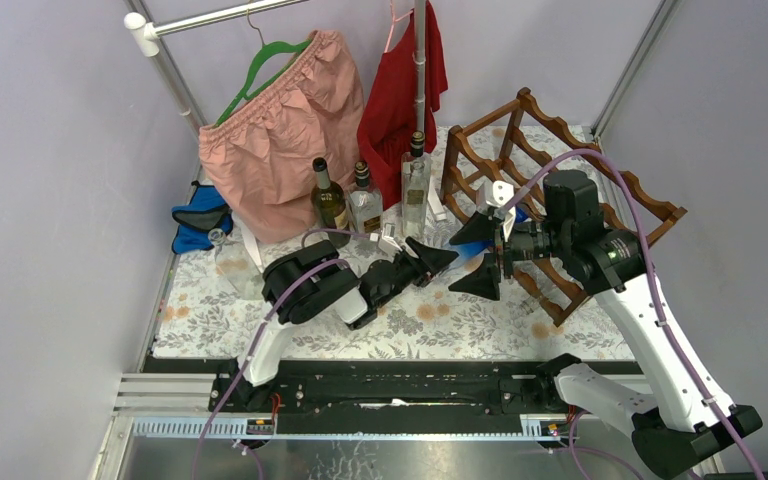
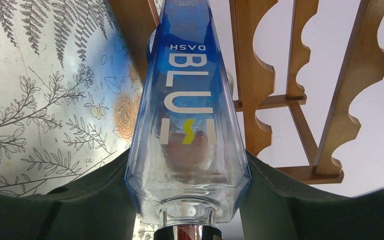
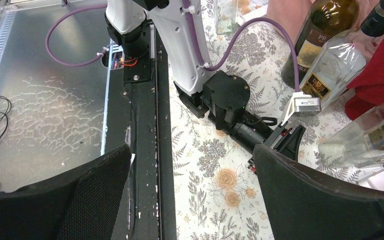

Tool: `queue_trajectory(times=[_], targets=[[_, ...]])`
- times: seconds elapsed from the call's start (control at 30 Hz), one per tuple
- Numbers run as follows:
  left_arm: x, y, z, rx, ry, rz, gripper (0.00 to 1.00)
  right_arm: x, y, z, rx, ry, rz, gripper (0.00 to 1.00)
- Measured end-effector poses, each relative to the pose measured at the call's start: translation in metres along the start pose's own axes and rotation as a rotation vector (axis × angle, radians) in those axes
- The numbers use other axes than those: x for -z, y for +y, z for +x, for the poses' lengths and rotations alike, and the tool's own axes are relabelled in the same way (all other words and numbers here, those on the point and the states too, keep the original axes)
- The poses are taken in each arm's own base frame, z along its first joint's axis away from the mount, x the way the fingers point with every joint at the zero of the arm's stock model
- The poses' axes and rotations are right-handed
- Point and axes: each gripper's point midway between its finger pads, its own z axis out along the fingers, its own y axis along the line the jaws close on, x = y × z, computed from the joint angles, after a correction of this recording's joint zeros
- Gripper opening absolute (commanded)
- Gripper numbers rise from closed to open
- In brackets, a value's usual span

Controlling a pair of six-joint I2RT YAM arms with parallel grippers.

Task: Put the wine bottle on the wine rack
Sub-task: Place the wine bottle in the wine rack.

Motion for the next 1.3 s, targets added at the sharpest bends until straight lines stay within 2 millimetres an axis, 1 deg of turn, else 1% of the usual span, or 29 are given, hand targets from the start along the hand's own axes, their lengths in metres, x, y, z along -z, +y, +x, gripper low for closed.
queue_trajectory(times=[0.6, 1.03, 1.1, 1.23, 1.3], targets=[[-0.025, -0.001, 0.008, -0.044, -0.038, -0.019, 0.26, -0.002, -0.001, 0.006, -0.01, 0.006, -0.002, 1.0], [-0.042, -0.002, 0.009, -0.111, -0.043, -0.039, 0.32, -0.001, 0.0, 0.006, -0.004, 0.004, -0.001, 1.0], [-0.044, -0.001, 0.009, -0.114, -0.044, -0.041, 0.36, -0.001, 0.0, 0.006, -0.004, 0.004, -0.001, 1.0], [-0.046, -0.001, 0.009, -0.116, -0.047, -0.045, 0.5, -0.001, 0.0, 0.006, -0.004, 0.004, -0.001, 1.0], [-0.046, -0.001, 0.01, -0.119, -0.05, -0.046, 0.54, -0.001, 0.0, 0.006, -0.004, 0.004, -0.001, 1.0]])
